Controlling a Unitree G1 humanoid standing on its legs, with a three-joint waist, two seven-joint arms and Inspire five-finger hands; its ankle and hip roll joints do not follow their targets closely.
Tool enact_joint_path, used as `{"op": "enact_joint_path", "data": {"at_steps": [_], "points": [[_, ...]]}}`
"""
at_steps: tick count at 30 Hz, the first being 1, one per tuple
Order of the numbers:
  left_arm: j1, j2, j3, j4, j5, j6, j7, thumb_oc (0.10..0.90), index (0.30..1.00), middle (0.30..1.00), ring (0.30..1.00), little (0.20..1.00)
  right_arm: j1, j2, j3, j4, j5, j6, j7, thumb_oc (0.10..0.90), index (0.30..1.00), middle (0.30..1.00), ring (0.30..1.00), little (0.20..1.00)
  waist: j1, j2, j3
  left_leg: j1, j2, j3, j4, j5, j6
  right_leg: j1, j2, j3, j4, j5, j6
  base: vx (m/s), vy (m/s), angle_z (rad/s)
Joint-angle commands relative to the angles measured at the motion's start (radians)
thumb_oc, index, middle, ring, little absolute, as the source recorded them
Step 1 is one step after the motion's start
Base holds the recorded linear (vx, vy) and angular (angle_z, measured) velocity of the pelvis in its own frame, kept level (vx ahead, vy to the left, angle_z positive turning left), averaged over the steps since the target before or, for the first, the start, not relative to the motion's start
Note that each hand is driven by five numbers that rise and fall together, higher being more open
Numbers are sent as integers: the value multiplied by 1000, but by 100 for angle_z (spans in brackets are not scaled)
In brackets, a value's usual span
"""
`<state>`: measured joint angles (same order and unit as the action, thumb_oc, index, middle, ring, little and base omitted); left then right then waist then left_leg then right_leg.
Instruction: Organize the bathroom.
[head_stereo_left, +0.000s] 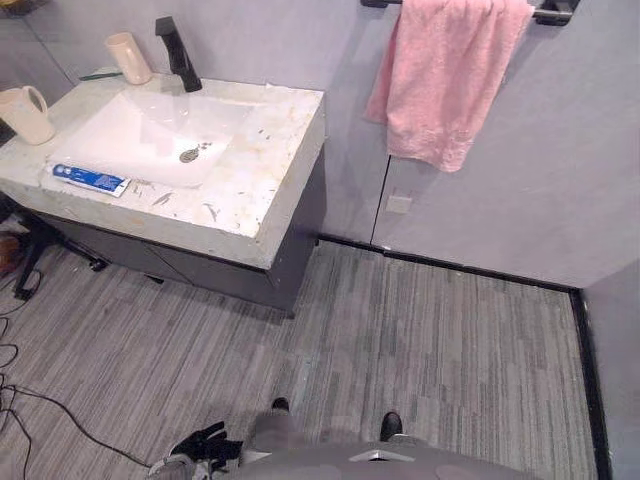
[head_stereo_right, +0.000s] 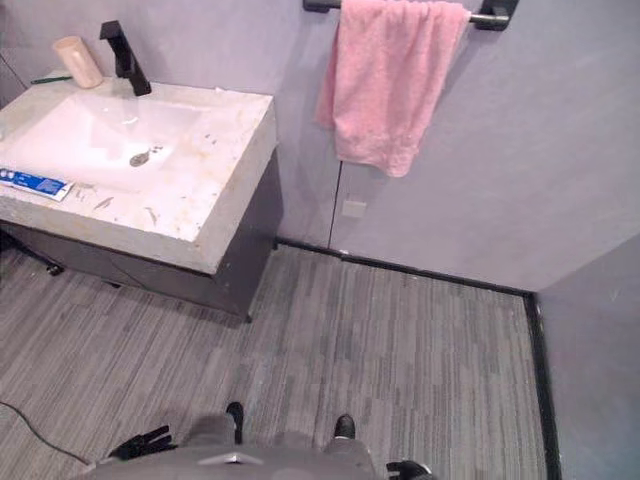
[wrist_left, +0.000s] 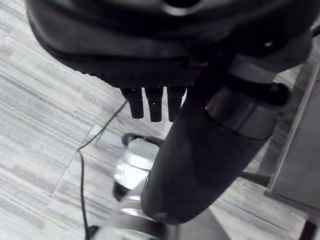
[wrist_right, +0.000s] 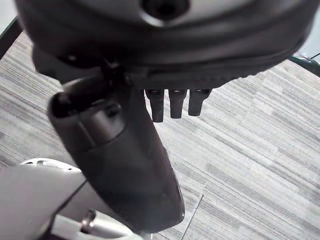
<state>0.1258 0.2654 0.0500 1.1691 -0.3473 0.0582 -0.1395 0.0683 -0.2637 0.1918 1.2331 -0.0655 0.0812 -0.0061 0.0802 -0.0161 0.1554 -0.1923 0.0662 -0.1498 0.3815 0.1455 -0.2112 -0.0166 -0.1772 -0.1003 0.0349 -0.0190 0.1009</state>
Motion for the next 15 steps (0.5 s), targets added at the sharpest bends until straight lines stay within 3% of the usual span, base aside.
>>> {"op": "enact_joint_path", "data": {"at_steps": [1, 2, 3, 4, 5, 6, 7, 8, 9, 10, 11, 15], "points": [[9, -28, -46, 11, 36, -17, 4, 800, 900, 900, 900, 900, -31, -14, -19, -30, 5, -19, -3, 800, 900, 900, 900, 900, -1, 3, -7, 172, 81, 51, -197, -179, 118, 4, 41, 13, 52, -41, -20, 117, 321, -85], [9, -28, -46, 11, 36, -17, 4, 800, 900, 900, 900, 900, -31, -14, -19, -30, 5, -19, -3, 800, 900, 900, 900, 900, -1, 3, -7, 172, 81, 51, -197, -179, 118, 4, 41, 13, 52, -41, -20, 125, 512, -122], [-4, -23, -63, 26, 40, -15, 3, 800, 900, 900, 900, 900, -25, -20, -33, -21, 2, -30, -8, 800, 900, 900, 900, 900, -17, 18, -10, 187, 166, 86, -295, -121, 94, -2, 15, 7, 78, -57, -9, 39, 242, -67], [-4, -23, -63, 26, 40, -15, 3, 800, 900, 900, 900, 900, -25, -20, -33, -21, 2, -30, -8, 800, 900, 900, 900, 900, -17, 18, -10, 187, 166, 86, -295, -121, 94, -2, 15, 7, 78, -57, -9, 53, 456, -75], [-19, -26, -68, 31, 31, -14, 4, 800, 900, 900, 900, 900, -25, -29, -39, -20, -3, -33, -10, 800, 900, 900, 900, 900, -21, 23, -6, 187, 178, 50, -298, -131, 80, -14, -22, 23, 95, -53, 14, 13, 374, 17], [-24, -29, -68, 29, 27, -11, 6, 800, 900, 900, 900, 900, -36, -36, -41, -19, -20, -28, -7, 800, 900, 900, 900, 900, -23, 26, -2, 192, 164, 24, -279, -172, 74, -35, -48, 43, 113, -44, 33, 24, 603, 30], [-28, -35, -74, 31, 11, -10, 16, 800, 900, 900, 900, 900, -46, -39, -42, -17, -45, -27, -7, 800, 900, 900, 900, 900, -31, 30, 4, 203, 153, 48, -257, -202, 69, -56, -84, 40, 139, -28, 61, 10, 389, 37], [-28, -35, -74, 31, 11, -10, 16, 800, 900, 900, 900, 900, -46, -39, -42, -17, -45, -27, -7, 800, 900, 900, 900, 900, -31, 30, 4, 203, 153, 48, -257, -202, 69, -56, -84, 40, 139, -28, 61, 16, 384, 16], [-34, -31, -75, 30, 11, -2, 20, 800, 900, 900, 900, 900, -45, -37, -46, -14, -49, -31, -13, 800, 900, 900, 900, 900, -33, 32, 10, 188, 136, 70, -223, -222, 72, -53, -115, 37, 149, -22, 77, 25, 485, 21], [-48, -14, -70, 14, -3, 25, 36, 800, 900, 900, 900, 900, -37, -34, -47, -12, -59, -36, -22, 800, 900, 900, 900, 900, -30, 25, 29, 160, 89, 103, -142, -270, 83, -27, -179, 19, 141, -1, 112, 27, 635, 44], [-48, -3, -62, 6, -7, 39, 38, 800, 900, 900, 900, 900, -34, -33, -44, -17, -53, -33, -30, 800, 900, 900, 900, 900, -24, 22, 34, 159, 71, 105, -126, -289, 93, -21, -205, 14, 139, 9, 124, 23, 529, 79], [-34, 10, -44, 10, 7, 41, 45, 800, 900, 900, 900, 900, -23, -41, -44, -41, -52, -26, -34, 800, 900, 900, 900, 900, -8, 11, 37, 141, 26, 107, -61, -339, 113, 1, -243, 4, 122, 37, 128, -12, 266, 50]]}}
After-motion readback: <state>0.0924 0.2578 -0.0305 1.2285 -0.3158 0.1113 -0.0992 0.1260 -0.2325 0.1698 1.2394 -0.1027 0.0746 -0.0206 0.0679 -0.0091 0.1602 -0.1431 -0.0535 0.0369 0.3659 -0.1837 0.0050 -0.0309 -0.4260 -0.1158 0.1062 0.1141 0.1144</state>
